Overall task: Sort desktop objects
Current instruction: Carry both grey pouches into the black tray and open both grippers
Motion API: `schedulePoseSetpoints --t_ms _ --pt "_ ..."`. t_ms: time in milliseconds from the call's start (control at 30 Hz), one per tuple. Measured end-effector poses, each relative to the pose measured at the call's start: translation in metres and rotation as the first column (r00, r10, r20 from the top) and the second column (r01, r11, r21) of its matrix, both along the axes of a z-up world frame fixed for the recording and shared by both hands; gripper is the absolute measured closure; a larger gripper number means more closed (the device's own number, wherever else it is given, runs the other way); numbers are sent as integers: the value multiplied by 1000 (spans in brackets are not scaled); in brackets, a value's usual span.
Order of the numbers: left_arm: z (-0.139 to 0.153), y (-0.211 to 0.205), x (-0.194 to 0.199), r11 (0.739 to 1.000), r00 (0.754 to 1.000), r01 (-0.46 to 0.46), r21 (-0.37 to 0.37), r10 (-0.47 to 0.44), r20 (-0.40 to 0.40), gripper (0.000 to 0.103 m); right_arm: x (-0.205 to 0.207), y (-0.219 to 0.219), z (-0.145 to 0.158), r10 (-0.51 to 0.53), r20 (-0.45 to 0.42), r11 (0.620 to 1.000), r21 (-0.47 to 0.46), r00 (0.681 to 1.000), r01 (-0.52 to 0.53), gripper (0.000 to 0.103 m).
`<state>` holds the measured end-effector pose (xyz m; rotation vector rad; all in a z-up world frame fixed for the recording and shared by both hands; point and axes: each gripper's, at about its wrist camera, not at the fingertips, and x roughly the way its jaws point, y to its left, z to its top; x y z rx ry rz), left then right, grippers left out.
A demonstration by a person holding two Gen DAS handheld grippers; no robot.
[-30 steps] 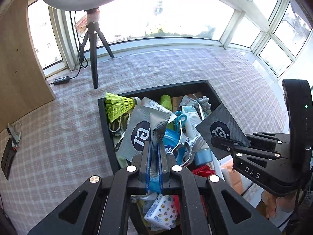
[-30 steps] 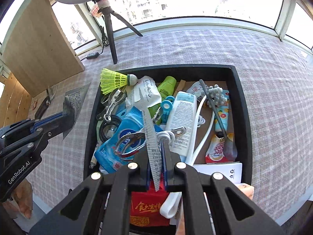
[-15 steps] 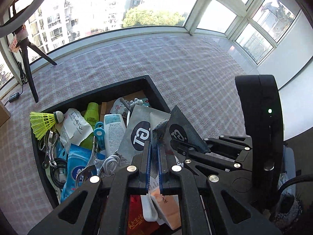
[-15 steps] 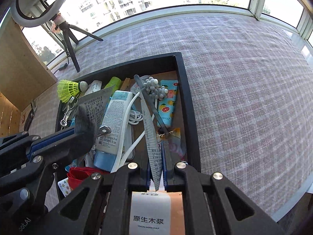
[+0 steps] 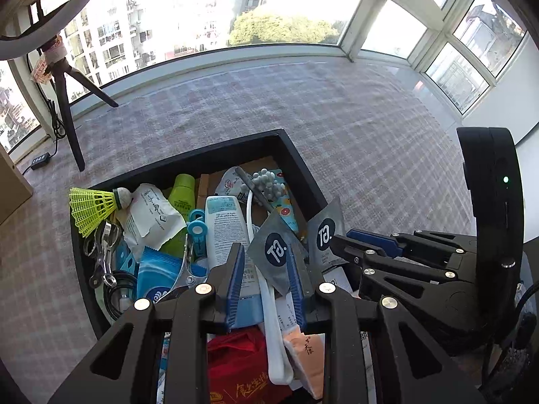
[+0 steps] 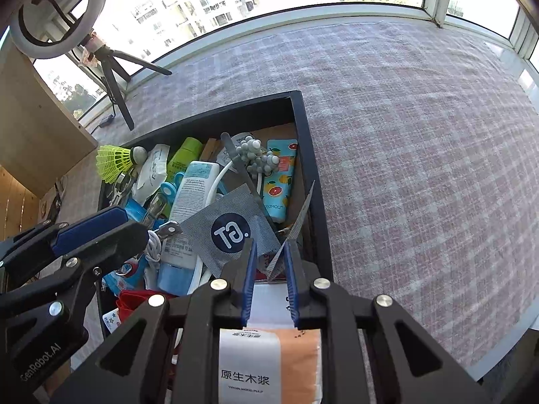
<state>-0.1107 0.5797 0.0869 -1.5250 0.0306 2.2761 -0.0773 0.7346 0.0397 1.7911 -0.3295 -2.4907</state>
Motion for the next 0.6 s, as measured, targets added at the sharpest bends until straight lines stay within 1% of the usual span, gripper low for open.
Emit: schedulePoseSetpoints --t_ms 133,167,200,267,300,400,533,567,600 --pt "1 -11 3 1000 1000 -8 -11 8 -11 79 0 -4 4 2 -8 1000 0 1000 -2 85" --pt "1 -15 4 1000 1000 -11 -11 11 -10 79 1 -6 5 4 -10 1000 0 1000 -4 83" --pt "2 -19 5 1000 1000 -17 -14 17 -12 79 2 -8 6 7 -12 1000 1 1000 -7 78" --pt "4 -29 10 999 999 -25 -35 24 -28 79 4 -15 10 17 -18 1000 5 1000 -17 73" --pt "5 -35 12 998 999 -29 -50 27 -39 79 7 -19 13 24 -27 1000 10 999 -24 72" --pt "8 -57 20 996 997 -56 -64 52 -63 78 14 -32 20 41 -50 999 30 998 -40 69" --pt "11 -94 33 990 989 -109 -92 99 -110 76 21 -55 27 64 -64 998 23 996 -63 64" --pt "12 -105 37 988 986 -125 -88 114 -117 75 23 -62 29 74 -72 997 26 995 -72 62" --pt "13 -116 41 986 983 -143 -87 131 -126 70 25 -69 31 80 -81 997 28 993 -78 59"
